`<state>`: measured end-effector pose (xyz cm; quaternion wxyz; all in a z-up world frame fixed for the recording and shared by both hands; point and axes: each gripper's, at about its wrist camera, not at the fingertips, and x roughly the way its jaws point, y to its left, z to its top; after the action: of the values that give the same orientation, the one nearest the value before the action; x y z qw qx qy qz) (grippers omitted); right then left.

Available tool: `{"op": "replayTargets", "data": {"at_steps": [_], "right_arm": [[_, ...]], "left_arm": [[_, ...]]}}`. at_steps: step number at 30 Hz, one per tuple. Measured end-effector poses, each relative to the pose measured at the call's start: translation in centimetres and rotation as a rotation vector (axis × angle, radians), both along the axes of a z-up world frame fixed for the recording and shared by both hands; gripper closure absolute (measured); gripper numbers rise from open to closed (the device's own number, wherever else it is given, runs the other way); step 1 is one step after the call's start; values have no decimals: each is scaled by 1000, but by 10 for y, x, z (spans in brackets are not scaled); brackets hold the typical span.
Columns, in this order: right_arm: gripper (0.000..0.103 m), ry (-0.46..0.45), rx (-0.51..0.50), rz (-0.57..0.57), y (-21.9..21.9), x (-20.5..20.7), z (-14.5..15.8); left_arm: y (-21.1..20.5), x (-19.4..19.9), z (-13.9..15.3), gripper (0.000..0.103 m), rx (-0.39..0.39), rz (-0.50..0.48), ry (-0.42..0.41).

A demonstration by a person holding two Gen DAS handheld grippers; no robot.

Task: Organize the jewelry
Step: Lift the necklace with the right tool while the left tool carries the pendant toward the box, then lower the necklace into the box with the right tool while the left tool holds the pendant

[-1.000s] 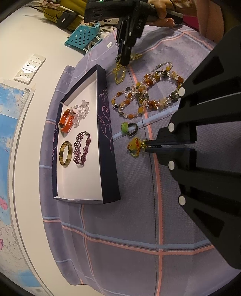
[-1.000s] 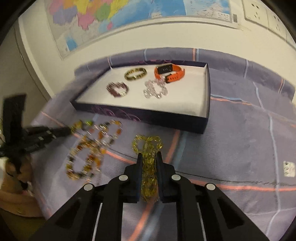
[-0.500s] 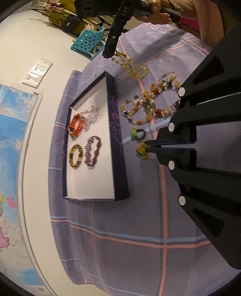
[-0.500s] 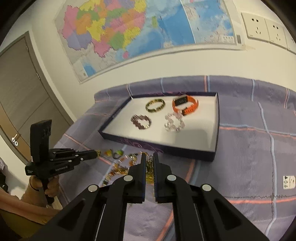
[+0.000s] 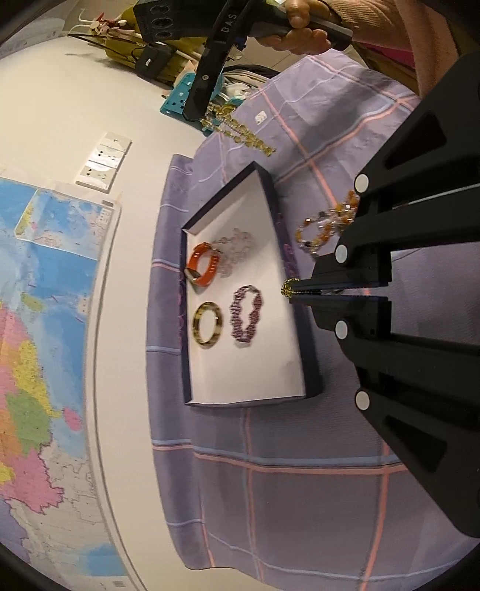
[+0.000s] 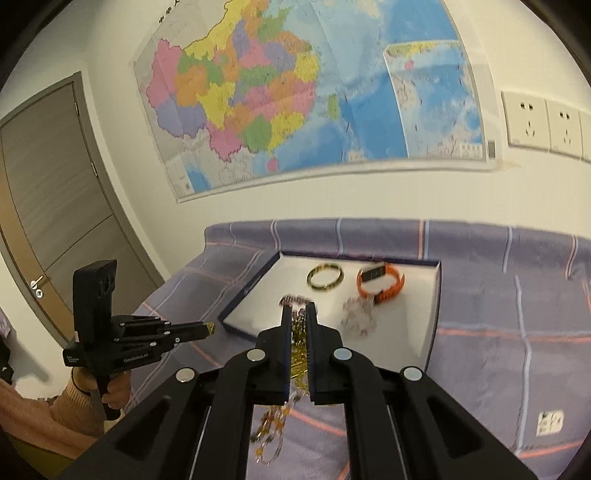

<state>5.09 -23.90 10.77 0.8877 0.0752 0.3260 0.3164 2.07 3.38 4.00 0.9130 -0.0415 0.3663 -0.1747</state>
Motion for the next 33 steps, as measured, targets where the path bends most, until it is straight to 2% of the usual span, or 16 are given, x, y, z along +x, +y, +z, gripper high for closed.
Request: {"op": "replayTargets", "data": {"at_steps": [8,20,33], "right_arm": [[98,7,1,-26,4,26,-2],[98,57,-14,-24,19,62,-22],[98,121,-28,-12,27,79,-46]], "left_arm": [[-7,26,5,100,20,8,-9],[-20,61,-6,100,50,5,20],[-27,84,-22,100,71,9,60]]}}
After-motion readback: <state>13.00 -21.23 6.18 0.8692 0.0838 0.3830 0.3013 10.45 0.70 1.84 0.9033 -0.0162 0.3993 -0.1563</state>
